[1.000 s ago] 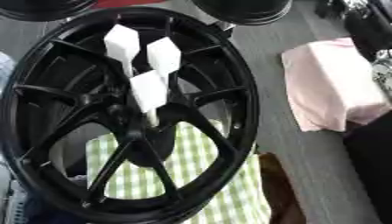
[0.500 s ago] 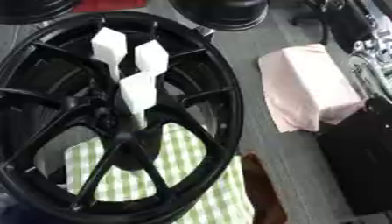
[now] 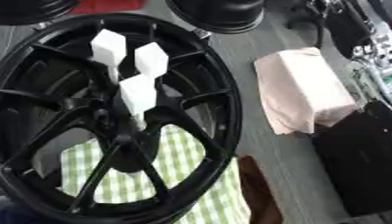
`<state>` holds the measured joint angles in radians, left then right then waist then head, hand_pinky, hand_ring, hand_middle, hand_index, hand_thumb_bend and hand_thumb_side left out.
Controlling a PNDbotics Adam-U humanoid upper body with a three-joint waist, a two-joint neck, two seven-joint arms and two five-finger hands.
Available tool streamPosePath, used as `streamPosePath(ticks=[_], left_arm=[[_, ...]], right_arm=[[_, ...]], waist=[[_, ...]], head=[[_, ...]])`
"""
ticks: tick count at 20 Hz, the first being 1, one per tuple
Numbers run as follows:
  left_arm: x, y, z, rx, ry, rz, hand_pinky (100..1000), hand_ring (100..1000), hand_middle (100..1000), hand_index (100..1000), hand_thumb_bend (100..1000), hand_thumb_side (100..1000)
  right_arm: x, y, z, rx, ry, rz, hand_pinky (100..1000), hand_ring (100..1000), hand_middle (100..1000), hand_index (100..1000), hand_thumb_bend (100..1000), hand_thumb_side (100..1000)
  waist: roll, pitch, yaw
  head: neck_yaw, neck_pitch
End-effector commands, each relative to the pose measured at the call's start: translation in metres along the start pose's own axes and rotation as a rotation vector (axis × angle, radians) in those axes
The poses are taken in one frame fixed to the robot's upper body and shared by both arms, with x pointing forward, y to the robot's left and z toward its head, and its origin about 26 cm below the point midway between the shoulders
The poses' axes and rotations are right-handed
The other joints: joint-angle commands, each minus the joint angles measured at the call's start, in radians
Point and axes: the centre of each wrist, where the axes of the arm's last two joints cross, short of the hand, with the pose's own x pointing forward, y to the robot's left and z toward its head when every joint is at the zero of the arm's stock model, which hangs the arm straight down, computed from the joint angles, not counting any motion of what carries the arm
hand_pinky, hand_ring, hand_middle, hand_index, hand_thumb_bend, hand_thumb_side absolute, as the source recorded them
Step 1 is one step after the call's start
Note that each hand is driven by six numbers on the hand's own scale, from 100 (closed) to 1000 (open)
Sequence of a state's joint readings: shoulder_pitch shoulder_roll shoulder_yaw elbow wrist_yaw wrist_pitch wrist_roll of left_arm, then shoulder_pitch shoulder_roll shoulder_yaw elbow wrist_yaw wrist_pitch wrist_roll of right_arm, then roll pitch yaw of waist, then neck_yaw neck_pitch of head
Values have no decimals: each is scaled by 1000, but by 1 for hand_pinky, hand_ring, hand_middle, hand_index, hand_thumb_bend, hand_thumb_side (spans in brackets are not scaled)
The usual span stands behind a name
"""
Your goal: Pull the pin out of the wheel hub.
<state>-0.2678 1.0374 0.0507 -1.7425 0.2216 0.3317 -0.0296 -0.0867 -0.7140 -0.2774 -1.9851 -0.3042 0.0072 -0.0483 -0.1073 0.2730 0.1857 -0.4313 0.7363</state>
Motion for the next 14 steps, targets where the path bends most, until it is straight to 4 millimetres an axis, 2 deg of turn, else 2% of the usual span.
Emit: streamPosePath(ticks=[1, 4, 5, 6, 7, 9, 10, 12, 14], left_arm=[[11, 8, 5, 68, -36, -24, 979, 790, 787, 907, 356, 799], [11, 7, 7, 104, -38, -4, 978, 788, 786, 905, 347, 791], [11, 7, 8, 113, -37, 3, 980, 787, 789, 913, 287, 815], [11, 7, 8, 137, -38, 22, 975, 780, 780, 905, 263, 829], [11, 7, 10, 163, -44, 44, 957, 755, 741, 869, 162, 841], [17, 2, 15, 223, -78, 95, 946, 736, 707, 843, 100, 865], [23, -5, 18, 243, -108, 128, 946, 731, 700, 839, 100, 872], [36, -19, 27, 278, -182, 210, 943, 717, 682, 826, 100, 821], [41, -31, 27, 310, -270, 312, 944, 714, 678, 823, 100, 796]], right_arm=[[8, -6, -2, -16, -28, 32, 941, 937, 395, 638, 100, 691], [8, -8, -2, -26, -31, 36, 941, 937, 395, 638, 100, 691], [8, -8, -1, -28, -31, 37, 941, 937, 396, 638, 100, 690], [8, -9, -1, -32, -31, 39, 941, 937, 396, 638, 100, 690], [8, -9, 0, -36, -31, 39, 940, 937, 396, 638, 100, 690], [7, -10, 0, -44, -29, 41, 940, 937, 396, 639, 100, 690], [7, -10, 0, -48, -29, 42, 940, 937, 396, 639, 100, 690], [7, -9, 0, -54, -31, 37, 940, 938, 397, 639, 100, 690], [8, -8, -2, -54, -35, 29, 940, 938, 397, 639, 100, 690]], waist=[[5, -12, 0], [3, -12, -2], [3, -12, -1], [3, -12, 1], [2, -11, 2], [2, -9, 3], [2, -9, 4], [2, -8, 6], [1, -9, 5]], head=[[5, -16], [5, -17], [4, -18], [3, -18], [2, -17], [-2, -19], [-2, -21], [-2, -22], [2, -22]])
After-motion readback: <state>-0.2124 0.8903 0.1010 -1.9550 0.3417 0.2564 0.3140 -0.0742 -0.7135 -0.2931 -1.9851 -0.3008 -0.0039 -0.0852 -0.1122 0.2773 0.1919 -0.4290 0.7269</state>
